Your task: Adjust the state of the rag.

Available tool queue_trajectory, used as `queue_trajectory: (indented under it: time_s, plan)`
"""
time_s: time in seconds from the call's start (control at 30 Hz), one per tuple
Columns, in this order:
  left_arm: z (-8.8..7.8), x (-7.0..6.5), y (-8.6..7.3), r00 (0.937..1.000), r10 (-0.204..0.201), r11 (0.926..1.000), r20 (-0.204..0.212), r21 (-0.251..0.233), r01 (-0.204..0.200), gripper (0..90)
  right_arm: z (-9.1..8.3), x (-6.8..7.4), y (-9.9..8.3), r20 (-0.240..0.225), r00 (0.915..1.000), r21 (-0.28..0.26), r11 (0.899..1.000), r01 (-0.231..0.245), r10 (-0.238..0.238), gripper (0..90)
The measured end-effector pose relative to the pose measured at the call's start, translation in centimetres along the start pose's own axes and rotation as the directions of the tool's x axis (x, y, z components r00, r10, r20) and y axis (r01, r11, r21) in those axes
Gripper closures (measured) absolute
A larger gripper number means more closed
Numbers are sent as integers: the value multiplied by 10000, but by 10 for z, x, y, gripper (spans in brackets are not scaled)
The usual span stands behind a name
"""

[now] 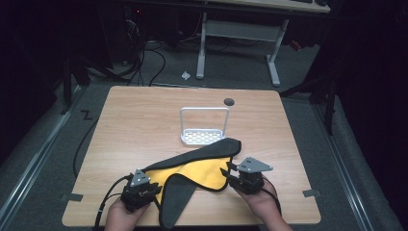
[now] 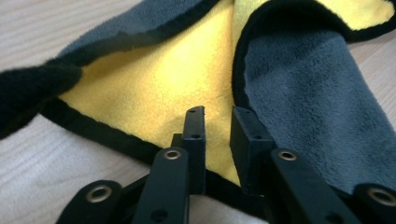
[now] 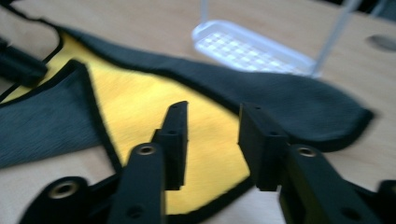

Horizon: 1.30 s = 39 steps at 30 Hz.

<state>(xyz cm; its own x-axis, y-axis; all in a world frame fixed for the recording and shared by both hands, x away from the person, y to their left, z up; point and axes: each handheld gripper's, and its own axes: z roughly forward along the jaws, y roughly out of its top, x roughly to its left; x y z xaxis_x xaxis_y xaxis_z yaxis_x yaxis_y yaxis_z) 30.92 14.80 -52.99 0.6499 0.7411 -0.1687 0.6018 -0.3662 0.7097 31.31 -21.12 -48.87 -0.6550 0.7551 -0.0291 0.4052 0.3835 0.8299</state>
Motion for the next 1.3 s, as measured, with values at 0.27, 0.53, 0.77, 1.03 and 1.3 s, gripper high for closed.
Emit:
queue_trajectory:
  time_s: [0.27,0.53,0.77,1.03,1.3]
  plan:
    - [0,8,-1,9998,126,9998,-126,-151,-128,792,42,8,-14,-217,9990,2306,9721,434,-395,868]
    - [-1,22,-1,9989,33,9993,-459,-381,-51,815,6,-1,-38,21,9999,2474,9688,130,-139,892]
    - [7,37,10,9902,256,9981,-1374,-525,-331,815,-34,-7,-65,891,9960,2538,9669,-268,42,894]
    - [11,50,15,9779,-252,9965,-2074,-827,81,773,-49,-19,-75,1389,9895,2488,9657,-748,408,890]
    - [-8,41,2,9844,-1050,9927,-1413,-736,953,650,-32,-28,-53,1314,9906,1989,9780,-629,370,771]
